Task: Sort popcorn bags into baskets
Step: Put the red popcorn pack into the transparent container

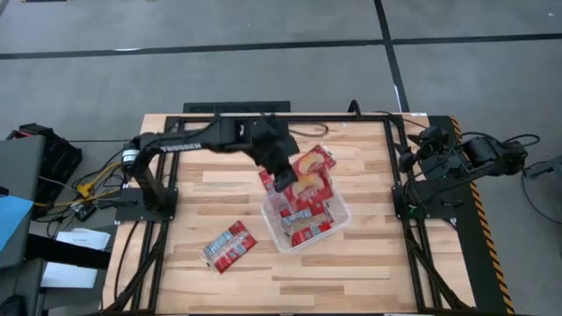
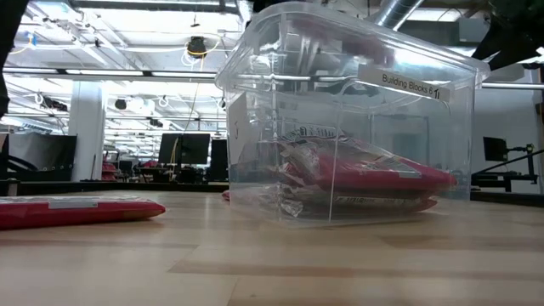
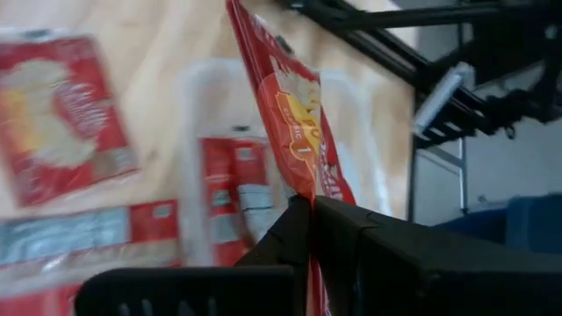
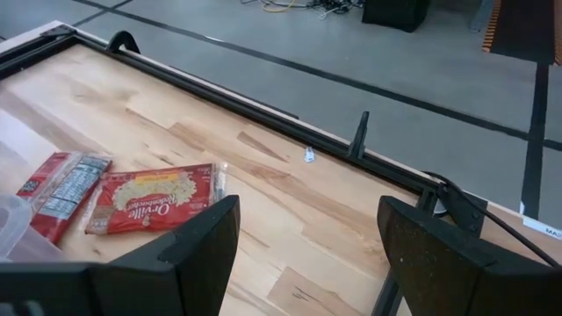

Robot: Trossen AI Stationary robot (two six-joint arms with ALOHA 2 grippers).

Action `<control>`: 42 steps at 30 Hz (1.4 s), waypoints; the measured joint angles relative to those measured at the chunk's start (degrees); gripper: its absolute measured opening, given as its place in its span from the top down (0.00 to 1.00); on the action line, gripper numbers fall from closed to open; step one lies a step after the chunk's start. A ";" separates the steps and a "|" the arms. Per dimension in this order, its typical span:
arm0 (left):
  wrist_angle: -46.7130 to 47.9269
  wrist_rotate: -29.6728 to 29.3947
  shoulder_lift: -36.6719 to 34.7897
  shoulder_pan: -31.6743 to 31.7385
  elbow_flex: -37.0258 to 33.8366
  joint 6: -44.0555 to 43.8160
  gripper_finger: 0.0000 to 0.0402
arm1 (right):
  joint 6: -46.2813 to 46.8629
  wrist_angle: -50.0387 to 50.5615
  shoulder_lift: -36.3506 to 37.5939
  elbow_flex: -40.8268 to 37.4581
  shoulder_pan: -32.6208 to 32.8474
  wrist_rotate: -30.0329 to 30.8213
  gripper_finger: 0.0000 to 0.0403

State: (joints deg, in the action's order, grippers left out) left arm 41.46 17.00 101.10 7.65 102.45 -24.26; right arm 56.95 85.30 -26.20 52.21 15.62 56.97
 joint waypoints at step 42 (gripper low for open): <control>5.27 -4.56 4.96 4.87 -4.63 -1.69 0.50 | -0.44 -0.02 0.02 0.00 0.02 -1.48 0.27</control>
State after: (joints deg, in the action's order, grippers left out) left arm 46.73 12.43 106.06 12.52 97.82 -25.95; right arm 56.51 85.27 -26.17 52.21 15.64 55.48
